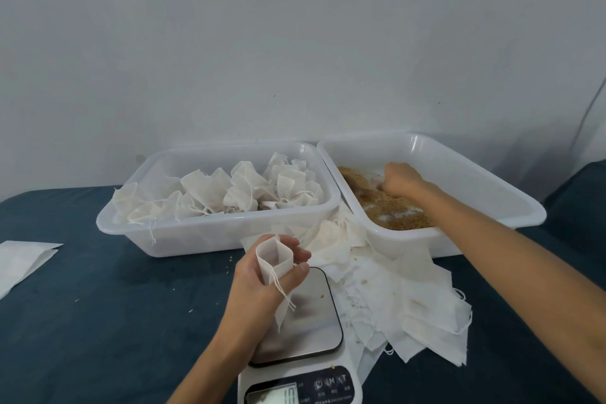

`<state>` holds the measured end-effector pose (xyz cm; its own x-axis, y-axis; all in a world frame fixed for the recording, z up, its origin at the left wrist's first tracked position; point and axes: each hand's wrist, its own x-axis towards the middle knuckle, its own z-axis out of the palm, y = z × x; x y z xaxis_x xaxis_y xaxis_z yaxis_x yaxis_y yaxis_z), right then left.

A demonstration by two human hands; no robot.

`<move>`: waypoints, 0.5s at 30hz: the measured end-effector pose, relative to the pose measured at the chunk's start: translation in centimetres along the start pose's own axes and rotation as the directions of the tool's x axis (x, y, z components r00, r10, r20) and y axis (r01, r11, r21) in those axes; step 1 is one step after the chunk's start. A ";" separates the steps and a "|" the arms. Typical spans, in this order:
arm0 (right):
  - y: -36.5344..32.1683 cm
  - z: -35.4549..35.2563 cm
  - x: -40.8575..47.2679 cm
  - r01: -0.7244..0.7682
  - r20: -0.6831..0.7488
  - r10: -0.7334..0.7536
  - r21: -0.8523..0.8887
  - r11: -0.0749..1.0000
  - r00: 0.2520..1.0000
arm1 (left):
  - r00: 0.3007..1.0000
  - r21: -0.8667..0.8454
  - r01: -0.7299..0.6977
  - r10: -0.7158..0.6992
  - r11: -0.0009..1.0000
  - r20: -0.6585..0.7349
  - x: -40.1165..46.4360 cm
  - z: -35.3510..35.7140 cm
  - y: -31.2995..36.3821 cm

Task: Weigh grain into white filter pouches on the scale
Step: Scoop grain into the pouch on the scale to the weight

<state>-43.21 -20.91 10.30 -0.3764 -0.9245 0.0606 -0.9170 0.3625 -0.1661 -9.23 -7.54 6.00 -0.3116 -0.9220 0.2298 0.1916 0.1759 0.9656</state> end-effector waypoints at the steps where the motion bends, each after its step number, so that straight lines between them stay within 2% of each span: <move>1: 0.6 -0.2 -0.1 -0.028 -0.009 0.028 0.032 0.999 1.000 | 1.000 -0.001 -0.001 0.001 1.000 0.003 0.0 0.0 0.0; 4: 2.4 -0.8 -0.6 -0.094 -0.014 0.095 0.072 0.993 0.995 | 1.000 0.009 -0.001 0.001 1.000 0.015 0.0 0.0 -0.1; 10: 5.2 -1.7 -3.0 -0.098 -0.054 0.105 0.125 0.987 0.993 | 1.000 0.029 0.013 -0.013 0.999 0.023 -0.2 0.1 -0.2; 15: 6.4 -2.8 -5.8 0.002 -0.084 0.026 0.318 0.948 0.996 | 0.999 0.039 0.011 -0.012 0.999 0.039 -0.5 0.3 -0.2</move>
<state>-47.25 -12.86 11.69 -0.4101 -0.9014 0.1386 -0.8281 0.3043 -0.4708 -9.40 -7.03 5.77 -0.3499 -0.9099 0.2226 0.1514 0.1796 0.9720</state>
